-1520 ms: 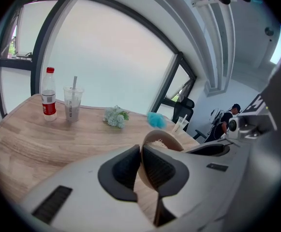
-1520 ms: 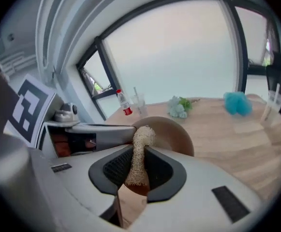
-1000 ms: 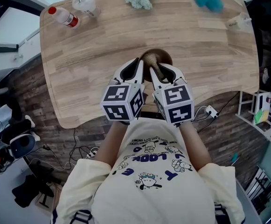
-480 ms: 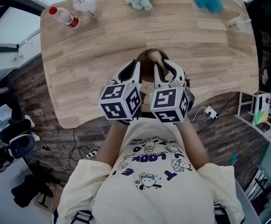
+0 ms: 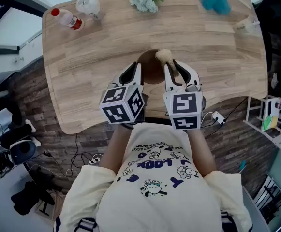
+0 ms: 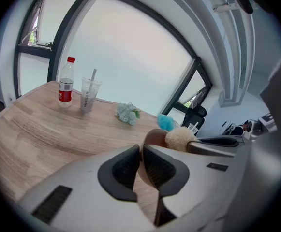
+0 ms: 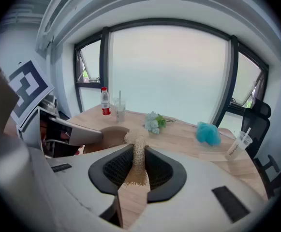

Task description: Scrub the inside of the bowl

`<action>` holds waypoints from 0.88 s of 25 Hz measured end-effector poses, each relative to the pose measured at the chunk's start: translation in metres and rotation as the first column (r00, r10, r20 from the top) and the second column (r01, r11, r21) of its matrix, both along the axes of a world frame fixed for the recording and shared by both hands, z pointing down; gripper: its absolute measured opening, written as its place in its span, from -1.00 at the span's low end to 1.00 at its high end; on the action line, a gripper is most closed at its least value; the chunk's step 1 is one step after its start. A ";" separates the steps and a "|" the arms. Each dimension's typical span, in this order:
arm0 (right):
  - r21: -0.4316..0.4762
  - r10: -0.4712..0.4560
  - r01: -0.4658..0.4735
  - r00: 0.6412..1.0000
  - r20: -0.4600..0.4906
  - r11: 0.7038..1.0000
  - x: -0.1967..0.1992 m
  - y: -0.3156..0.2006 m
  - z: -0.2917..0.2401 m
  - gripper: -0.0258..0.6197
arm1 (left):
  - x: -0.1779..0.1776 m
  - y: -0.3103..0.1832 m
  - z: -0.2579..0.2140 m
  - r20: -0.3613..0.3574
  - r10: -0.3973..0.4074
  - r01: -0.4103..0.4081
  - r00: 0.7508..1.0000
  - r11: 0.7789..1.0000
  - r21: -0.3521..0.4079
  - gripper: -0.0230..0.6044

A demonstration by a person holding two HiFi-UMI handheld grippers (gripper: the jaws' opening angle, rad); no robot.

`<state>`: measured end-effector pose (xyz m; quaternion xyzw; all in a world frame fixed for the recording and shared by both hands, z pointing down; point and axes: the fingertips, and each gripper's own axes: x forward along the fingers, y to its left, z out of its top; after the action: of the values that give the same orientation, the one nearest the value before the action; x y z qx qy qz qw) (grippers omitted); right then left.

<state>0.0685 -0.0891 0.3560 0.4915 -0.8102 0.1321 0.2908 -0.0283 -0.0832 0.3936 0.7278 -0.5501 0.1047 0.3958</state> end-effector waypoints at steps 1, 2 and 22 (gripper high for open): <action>0.003 0.016 -0.016 1.000 0.015 1.000 0.003 -0.001 -0.002 -0.71 | -0.002 0.000 -0.001 0.002 -0.007 0.007 1.000 1.000 0.002 -0.75; 0.012 0.037 -0.037 0.999 0.022 0.999 0.007 -0.003 -0.005 -0.71 | -0.004 -0.001 -0.001 0.007 -0.016 0.016 1.000 1.000 0.004 -0.74; 0.108 0.313 -0.360 0.899 0.306 0.927 0.086 -0.015 -0.036 -0.71 | -0.058 -0.010 -0.017 0.049 -0.137 0.135 0.989 0.989 0.053 -0.78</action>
<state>0.1541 -0.1038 0.3201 0.6223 -0.7540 0.1831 0.1038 -0.0865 -0.0931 0.3766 0.6952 -0.6112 0.0829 0.3691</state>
